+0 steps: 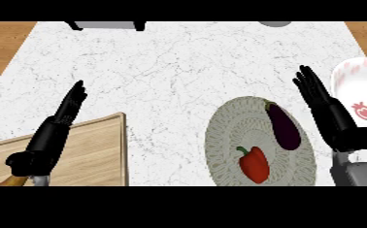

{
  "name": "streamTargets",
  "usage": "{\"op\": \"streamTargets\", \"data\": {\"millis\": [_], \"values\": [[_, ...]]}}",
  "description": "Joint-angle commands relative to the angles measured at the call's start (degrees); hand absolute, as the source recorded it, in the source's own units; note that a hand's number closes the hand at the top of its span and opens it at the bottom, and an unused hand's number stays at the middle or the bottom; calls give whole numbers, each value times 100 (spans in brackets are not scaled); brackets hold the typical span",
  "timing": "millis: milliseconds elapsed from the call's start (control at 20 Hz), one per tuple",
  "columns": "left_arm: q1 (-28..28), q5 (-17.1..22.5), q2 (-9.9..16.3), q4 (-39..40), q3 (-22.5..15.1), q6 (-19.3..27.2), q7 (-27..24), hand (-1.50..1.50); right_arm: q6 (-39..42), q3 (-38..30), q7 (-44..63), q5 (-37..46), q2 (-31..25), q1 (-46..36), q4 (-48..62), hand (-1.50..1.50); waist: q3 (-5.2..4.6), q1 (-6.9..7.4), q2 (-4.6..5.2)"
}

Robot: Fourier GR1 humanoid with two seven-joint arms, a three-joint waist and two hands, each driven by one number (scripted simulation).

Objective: Pick the bell pepper from the placemat and place it in the bowl

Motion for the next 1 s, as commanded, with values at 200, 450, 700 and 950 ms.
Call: {"op": "streamTargets", "data": {"millis": [200, 450, 700, 950], "values": [[-434, 62, -687, 251, -7, 420, 291, 0, 764, 2099, 647, 1326, -166, 412, -1030, 150, -18, -170, 70], [-404, 268, -940, 176, 38, 576, 571, 0, -1491, 1593, -279, 2351, 433, 1304, -1756, -150, 10, -464, 8], [-847, 97, -1052, 431, -55, 559, 794, 0, -1484, 1997, -1541, 2150, 596, 2528, -2615, -150, 4, -262, 54], [-714, -136, -1185, 573, -125, 577, 574, 0, -1814, 1786, -792, 2864, 144, 2859, -3864, -150, -1, -171, 61]]}}
